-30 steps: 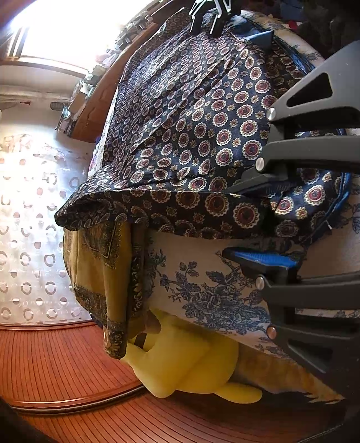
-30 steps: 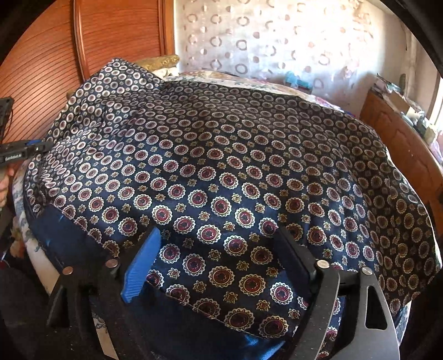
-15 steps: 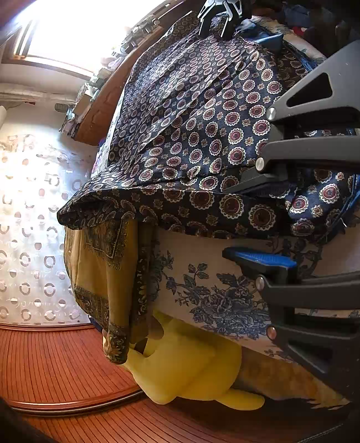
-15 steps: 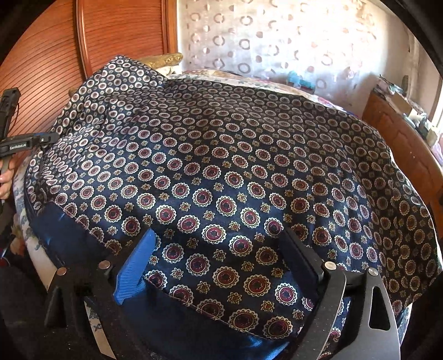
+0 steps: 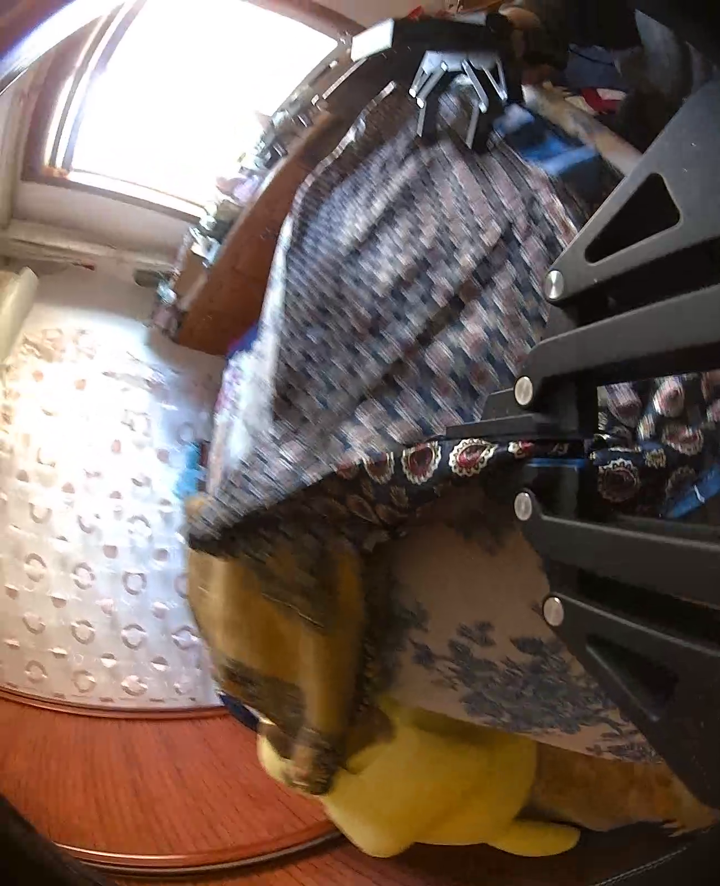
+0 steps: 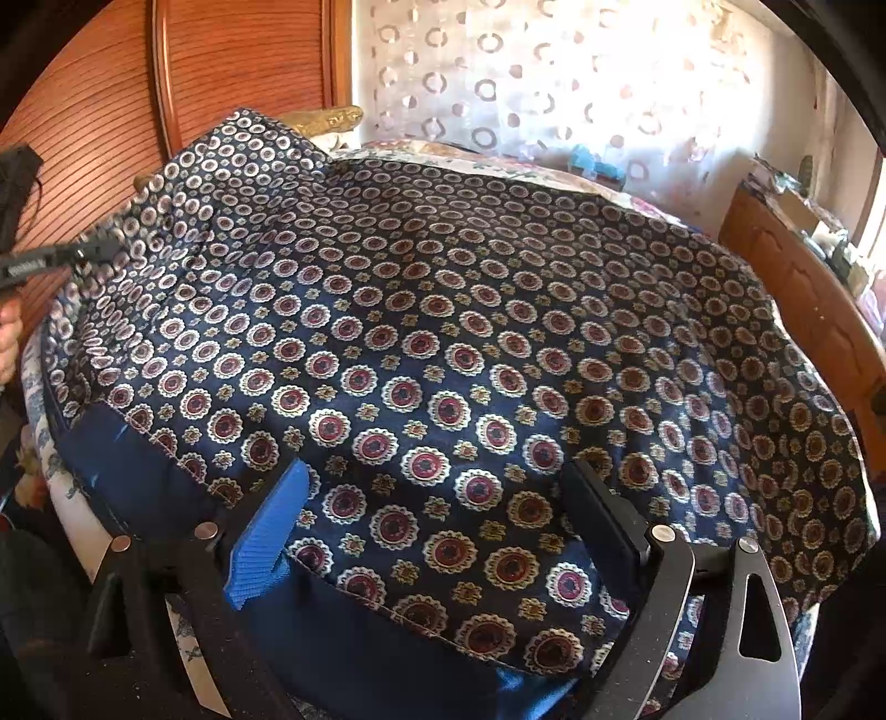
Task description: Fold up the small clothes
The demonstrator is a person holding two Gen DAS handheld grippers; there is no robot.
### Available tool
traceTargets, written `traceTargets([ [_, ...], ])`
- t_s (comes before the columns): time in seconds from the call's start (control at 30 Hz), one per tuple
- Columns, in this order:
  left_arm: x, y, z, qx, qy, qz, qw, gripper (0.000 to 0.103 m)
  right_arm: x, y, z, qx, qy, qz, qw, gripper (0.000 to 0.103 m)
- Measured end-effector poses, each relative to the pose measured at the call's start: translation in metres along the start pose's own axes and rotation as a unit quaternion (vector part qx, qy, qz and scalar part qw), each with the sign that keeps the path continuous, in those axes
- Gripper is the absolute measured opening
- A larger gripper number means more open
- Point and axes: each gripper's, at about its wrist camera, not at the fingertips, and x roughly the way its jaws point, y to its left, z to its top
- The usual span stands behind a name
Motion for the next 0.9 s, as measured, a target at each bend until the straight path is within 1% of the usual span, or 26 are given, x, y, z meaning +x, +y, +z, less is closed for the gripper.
traceTargets([
  [0.17,-0.010,-0.029,0.020,0.026,-0.024,-0.014,0.9993,0.000,-0.009,-0.010,-0.007,0.021,-0.004,-0.012,1.000,0.094],
  [0.27,-0.014,-0.046,0.030,0.034,-0.036,-0.026,0.9984,0.000,-0.017,-0.018,-0.014,0.027,-0.011,-0.028,0.999,0.094],
  [0.37,-0.017,-0.060,0.041,0.048,-0.044,-0.037,0.9972,0.000,-0.028,-0.031,-0.019,0.042,-0.023,-0.025,0.999,0.094],
  [0.53,-0.013,-0.094,0.060,0.075,-0.050,-0.063,0.9939,0.000,-0.046,-0.051,-0.030,0.067,-0.043,-0.024,0.997,0.094],
  [0.7,-0.006,-0.136,0.081,0.104,-0.053,-0.093,0.9887,0.000,-0.057,-0.071,-0.046,0.087,-0.049,-0.031,0.995,0.091],
  [0.9,0.004,-0.192,0.102,0.149,-0.051,-0.129,0.9791,0.000,-0.074,-0.095,-0.065,0.114,-0.065,-0.030,0.991,0.091],
])
